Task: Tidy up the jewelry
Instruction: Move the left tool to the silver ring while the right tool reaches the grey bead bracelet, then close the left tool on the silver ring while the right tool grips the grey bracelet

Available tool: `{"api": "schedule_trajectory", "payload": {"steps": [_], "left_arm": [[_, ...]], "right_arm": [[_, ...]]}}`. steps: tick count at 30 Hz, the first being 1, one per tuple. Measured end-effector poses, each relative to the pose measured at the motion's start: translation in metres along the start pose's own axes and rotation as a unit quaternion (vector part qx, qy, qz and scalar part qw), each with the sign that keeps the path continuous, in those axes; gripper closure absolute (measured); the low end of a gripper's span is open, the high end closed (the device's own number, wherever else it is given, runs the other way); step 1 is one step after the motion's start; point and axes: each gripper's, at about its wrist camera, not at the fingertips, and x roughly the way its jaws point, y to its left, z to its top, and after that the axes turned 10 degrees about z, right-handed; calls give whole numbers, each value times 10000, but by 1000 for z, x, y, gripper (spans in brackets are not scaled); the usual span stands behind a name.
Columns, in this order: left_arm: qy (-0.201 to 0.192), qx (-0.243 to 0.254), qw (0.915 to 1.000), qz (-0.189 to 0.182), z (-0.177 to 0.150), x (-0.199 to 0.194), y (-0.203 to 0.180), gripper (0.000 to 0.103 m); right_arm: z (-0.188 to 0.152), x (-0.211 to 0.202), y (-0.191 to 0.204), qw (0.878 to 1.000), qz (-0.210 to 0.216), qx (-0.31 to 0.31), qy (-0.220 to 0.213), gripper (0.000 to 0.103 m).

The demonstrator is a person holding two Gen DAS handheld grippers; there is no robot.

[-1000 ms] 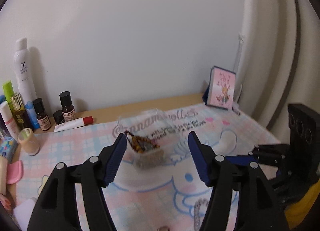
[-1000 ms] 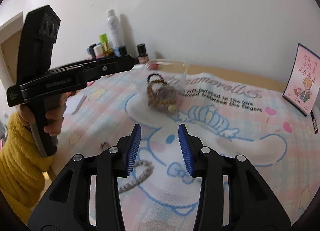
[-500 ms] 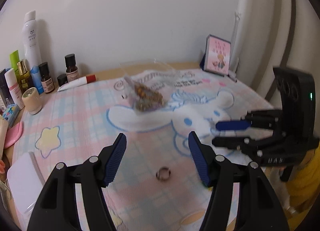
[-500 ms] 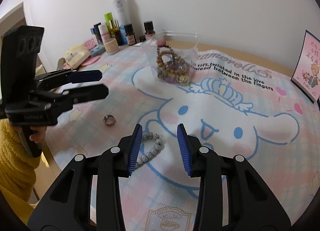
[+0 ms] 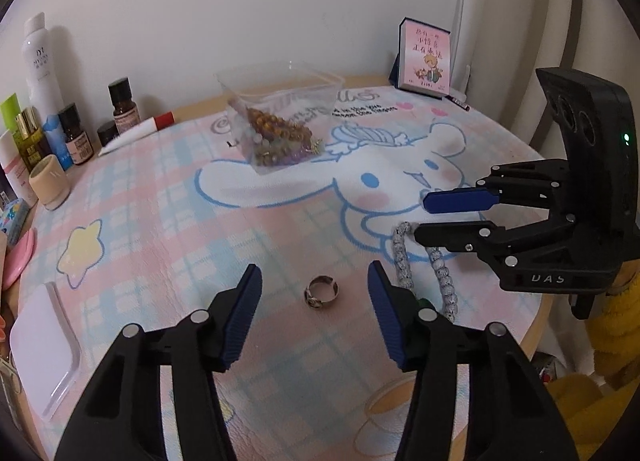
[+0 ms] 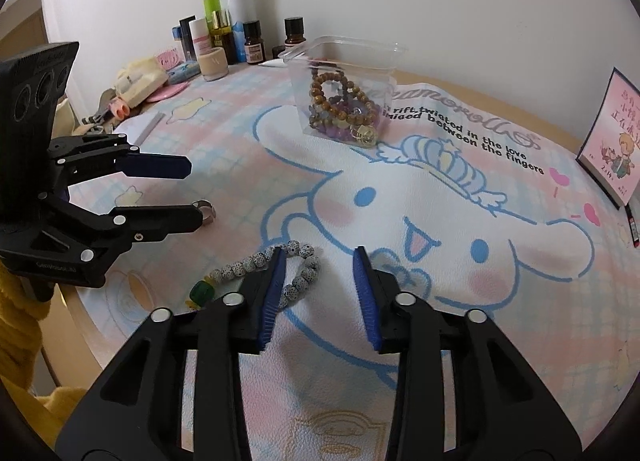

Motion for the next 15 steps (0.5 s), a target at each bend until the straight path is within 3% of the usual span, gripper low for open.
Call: {"api": "schedule_trajectory", "payload": {"steps": [9,15], "left_arm": [[265,206,9994,100,0,9,-8,59],[433,338,9982,253,2,12,-11,67]], "right_arm": [[1,5,6,9996,-191,-155,125,74],[0,8,13,9982,-407,-397,165,84]]}}
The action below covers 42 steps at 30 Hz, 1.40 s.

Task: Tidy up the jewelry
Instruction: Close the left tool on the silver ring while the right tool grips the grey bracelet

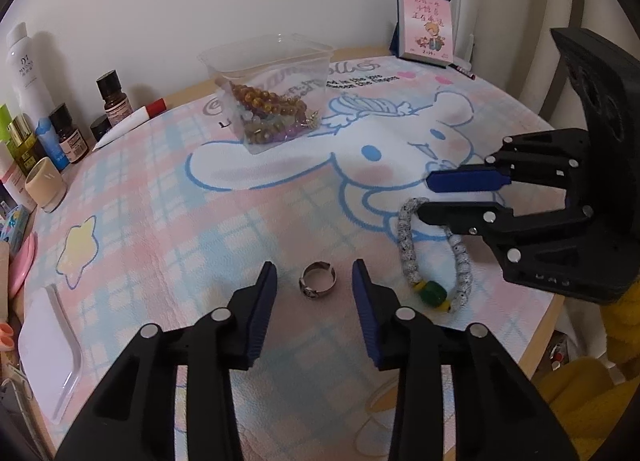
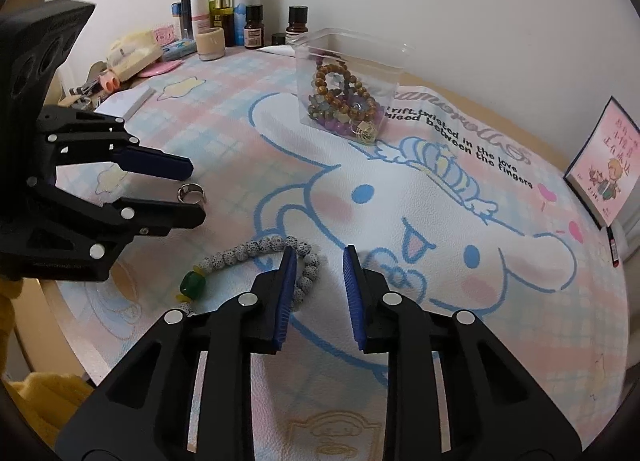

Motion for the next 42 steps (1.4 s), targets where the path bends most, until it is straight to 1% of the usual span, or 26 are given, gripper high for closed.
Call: {"api": "schedule_trajectory", "payload": {"steps": [1,2,3,4,7,11,13,16,22,26,29,34,38,42], "left_arm": [[25,5,10000,45,0,0,0,71],[42,-1,10000,83,1,1,1,73],[60,-6,9999,111,1,1,1,76],[78,-7,9999,146,1,1,2,79],[76,-35,9998,198,1,1,4,84],[-1,-91,9997,230,-1,-1,5,84],[-24,-149,9996,225,-1,-3,7,84],[-117,-221,9993,269,0,-10,10,84],[-419,-289,9984,227,11,-31,14,84],[-656,-307,9966,389,20,-45,13,84],[-798,-391,9955,342,27,-54,14,84],[-1055,-557,9922,372,36,-61,16,84],[-1313,-756,9880,286,49,-62,21,84],[-1468,-921,9840,405,69,-61,29,84]], "right_arm": [[0,0,2,10000,15,-36,-6,85],[-1,0,3,10000,48,-42,-1,90],[-1,0,4,10000,67,-53,2,93],[0,1,5,10000,64,-64,4,94],[-1,1,7,9999,38,-104,-17,95],[-1,-2,6,9999,97,-44,-44,95],[0,-8,5,9997,212,12,-144,95],[4,-22,3,9980,497,116,-366,95],[18,-48,4,9946,659,129,-790,95],[27,-62,5,9928,651,64,-1008,95],[33,-71,5,9919,522,-28,-1159,95],[44,-83,-2,9886,536,9,-1406,95],[59,-90,-7,9860,483,-29,-1598,95],[80,-93,-12,9836,386,-143,-1756,95]]}}
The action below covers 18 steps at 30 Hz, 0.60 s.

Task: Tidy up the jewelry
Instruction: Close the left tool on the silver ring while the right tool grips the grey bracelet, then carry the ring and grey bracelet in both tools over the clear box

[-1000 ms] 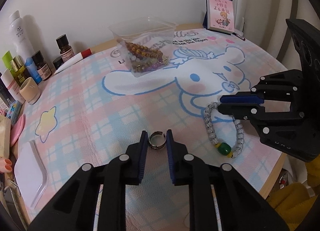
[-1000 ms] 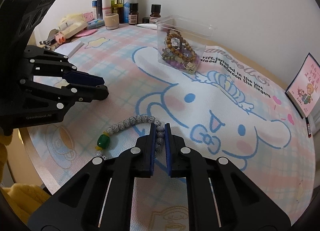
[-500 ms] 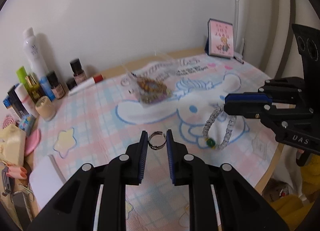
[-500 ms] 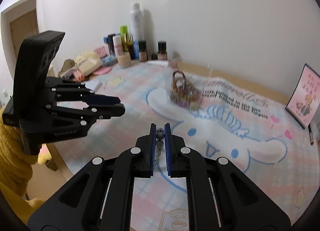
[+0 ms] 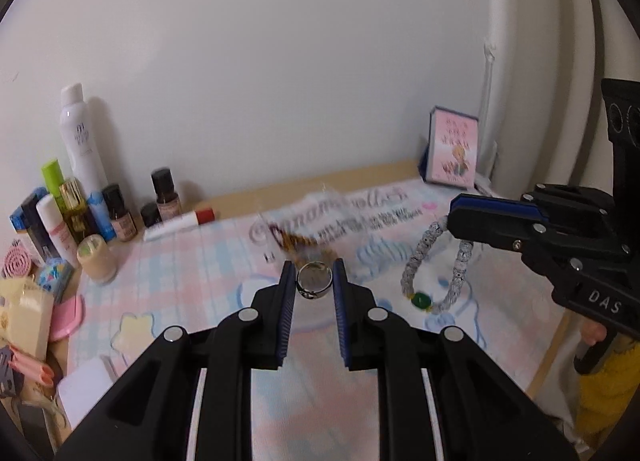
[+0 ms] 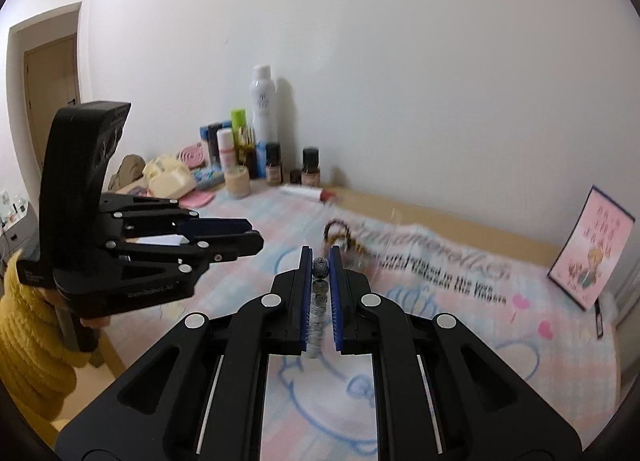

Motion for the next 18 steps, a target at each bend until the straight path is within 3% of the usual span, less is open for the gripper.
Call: {"api": "schedule_trajectory", "payload": {"steps": [11,18], "left_arm": [[-198,-332,9992,-87,46,26,9,85],[15,-442,9988,-219,60,56,9,85]], "right_arm": [[36,18,-24,9998,-79,-16,-191,95],[52,34,-39,9994,-90,105,-314,95]]}}
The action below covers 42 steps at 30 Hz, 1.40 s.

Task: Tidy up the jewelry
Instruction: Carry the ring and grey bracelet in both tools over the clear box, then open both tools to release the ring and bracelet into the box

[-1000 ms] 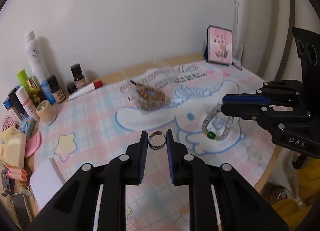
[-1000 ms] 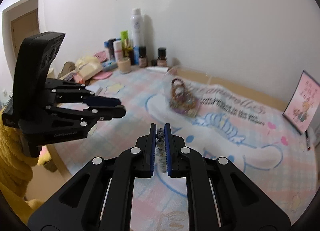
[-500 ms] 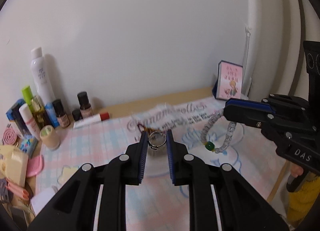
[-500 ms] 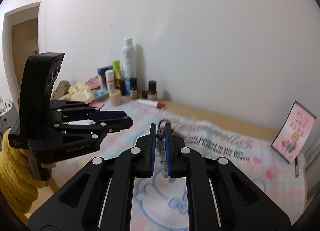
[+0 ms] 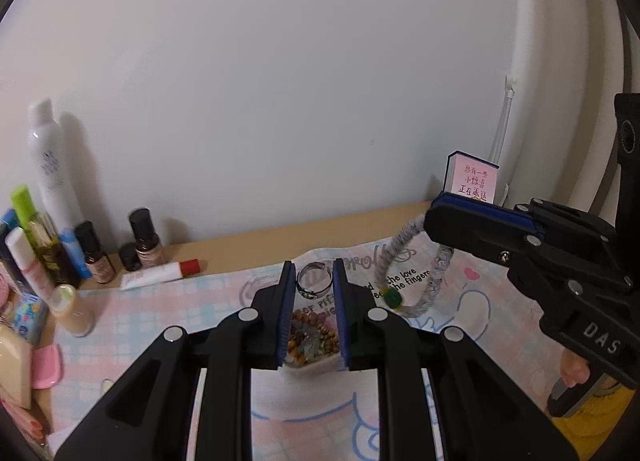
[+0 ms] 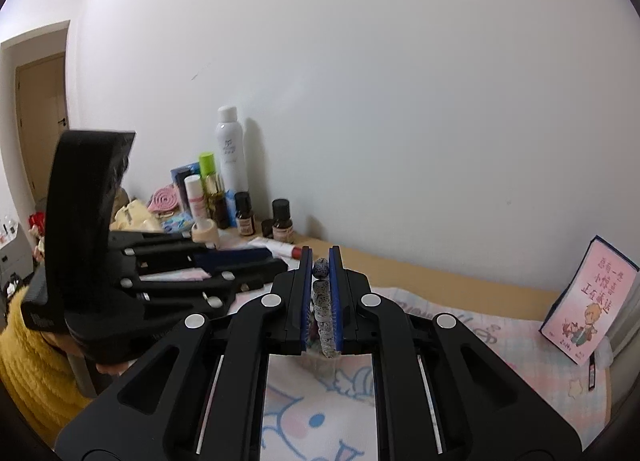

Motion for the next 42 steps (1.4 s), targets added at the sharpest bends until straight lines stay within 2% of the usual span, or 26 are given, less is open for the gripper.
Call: {"api": "schedule_trajectory", "payload": {"steps": [6,9,17,25,35,37,39,42], "left_arm": [[443,-202,9986,-196,-1,30,7,85],[590,-162,9980,-129,-7,42,9,85],[829,166,9964,-38,-22,60,2,84],[901,384,9951,108,-27,68,-4,84],[911,376,9951,116,-27,69,-4,84],[897,375,9952,94,-27,68,-3,83],[842,353,9958,68,-27,66,-2,81],[742,345,9966,70,-26,61,-1,69]], "right_arm": [[-2,23,-14,9993,168,260,228,95],[-11,36,-20,9980,214,377,459,95],[-40,54,-32,9956,-22,431,835,95],[-56,61,-39,9934,-27,511,1025,95],[-59,59,-36,9932,5,576,1015,94],[-59,57,-37,9935,-39,597,972,91],[-57,53,-38,9937,-30,643,918,79],[-55,45,-39,9938,-46,709,854,76]]}}
